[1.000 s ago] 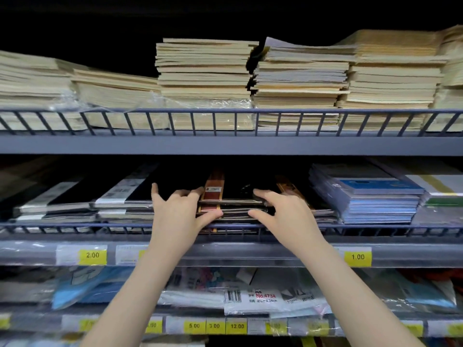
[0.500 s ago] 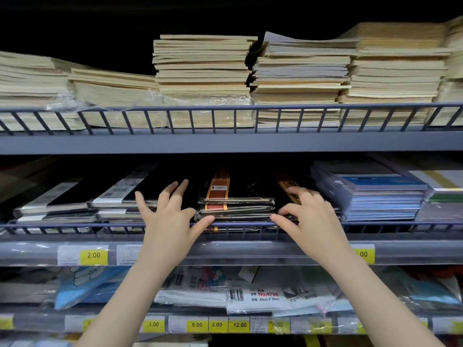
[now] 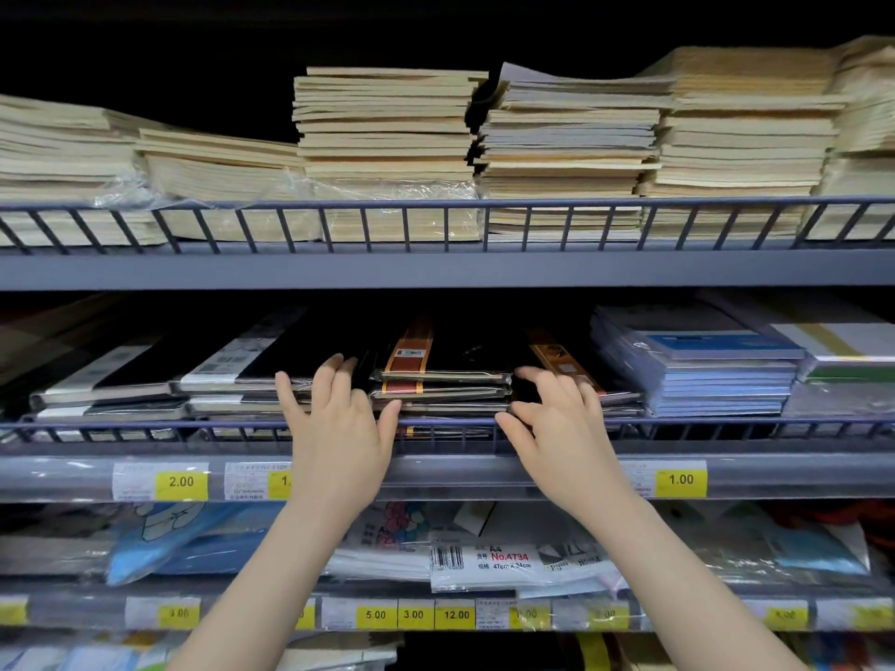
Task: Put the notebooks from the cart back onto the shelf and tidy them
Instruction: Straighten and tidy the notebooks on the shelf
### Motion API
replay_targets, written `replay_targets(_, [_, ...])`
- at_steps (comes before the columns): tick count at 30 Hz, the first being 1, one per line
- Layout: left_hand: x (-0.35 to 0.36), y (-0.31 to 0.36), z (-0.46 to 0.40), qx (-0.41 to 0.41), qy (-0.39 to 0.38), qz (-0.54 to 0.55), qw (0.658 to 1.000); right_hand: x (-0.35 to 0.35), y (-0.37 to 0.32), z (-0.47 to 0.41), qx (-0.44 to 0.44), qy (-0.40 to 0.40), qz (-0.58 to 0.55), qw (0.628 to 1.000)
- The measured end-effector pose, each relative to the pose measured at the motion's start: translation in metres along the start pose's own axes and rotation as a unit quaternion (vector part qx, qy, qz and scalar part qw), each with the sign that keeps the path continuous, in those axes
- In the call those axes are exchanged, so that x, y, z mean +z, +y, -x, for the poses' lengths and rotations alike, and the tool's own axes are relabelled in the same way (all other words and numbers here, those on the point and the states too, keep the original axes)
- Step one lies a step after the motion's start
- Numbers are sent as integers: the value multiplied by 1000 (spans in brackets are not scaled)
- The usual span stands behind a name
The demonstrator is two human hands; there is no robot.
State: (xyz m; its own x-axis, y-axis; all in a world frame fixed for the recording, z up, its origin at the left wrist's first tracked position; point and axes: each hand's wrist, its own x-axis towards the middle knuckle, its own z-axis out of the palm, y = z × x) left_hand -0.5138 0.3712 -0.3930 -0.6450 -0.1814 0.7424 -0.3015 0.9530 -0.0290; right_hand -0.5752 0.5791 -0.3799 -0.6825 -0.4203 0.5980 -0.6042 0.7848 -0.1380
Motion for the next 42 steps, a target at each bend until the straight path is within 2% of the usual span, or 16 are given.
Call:
replay_targets(5, [-2, 12, 6, -60, -23, 33, 997, 0, -2, 0, 0, 9, 4, 1000])
replay_targets(9, [-20, 8, 5, -96, 61, 125, 986, -7, 0, -1, 31, 25, -39, 998])
replay_targets(11, [-30, 2, -5, -80, 57, 165, 981, -17, -6, -8, 57, 28, -78, 995])
replay_targets(14, [-29, -3, -22, -8, 6, 114, 993, -18, -19, -18, 22, 2, -51, 998])
replay_targets(16, [-24, -6, -28, 28, -6, 77, 997, -14, -24, -22, 15, 19, -65, 998])
replay_targets(18, [-17, -9, -26, 51, 6, 74, 996, -9, -21, -24, 11, 40, -93, 995])
replay_targets(20, [-11, -12, -24, 63, 54, 82, 993, -7, -16, -25, -1, 38, -106, 994])
replay_targets(23, [-9, -12, -20, 55, 99, 42, 993, -11, -15, -27, -17, 25, -77, 997])
replay_targets(27, [-7, -6, -11, 20, 72, -35, 997, -11, -22, -20, -7, 53, -47, 997])
replay_targets(31, [-2, -8, -14, 23, 66, -18, 997, -3, -30, -14, 27, 98, -85, 991])
replay_targets(35, [0, -8, -13, 21, 62, 6, 998, -2, -27, -12, 33, 77, -104, 991])
replay_targets(39, [0, -7, -5, -7, 95, 25, 995, -1, -12, -7, 66, 110, -41, 991])
replay_targets(42, [0, -6, -1, -45, 94, 1, 995, 1, -6, -8, 74, 98, -43, 991])
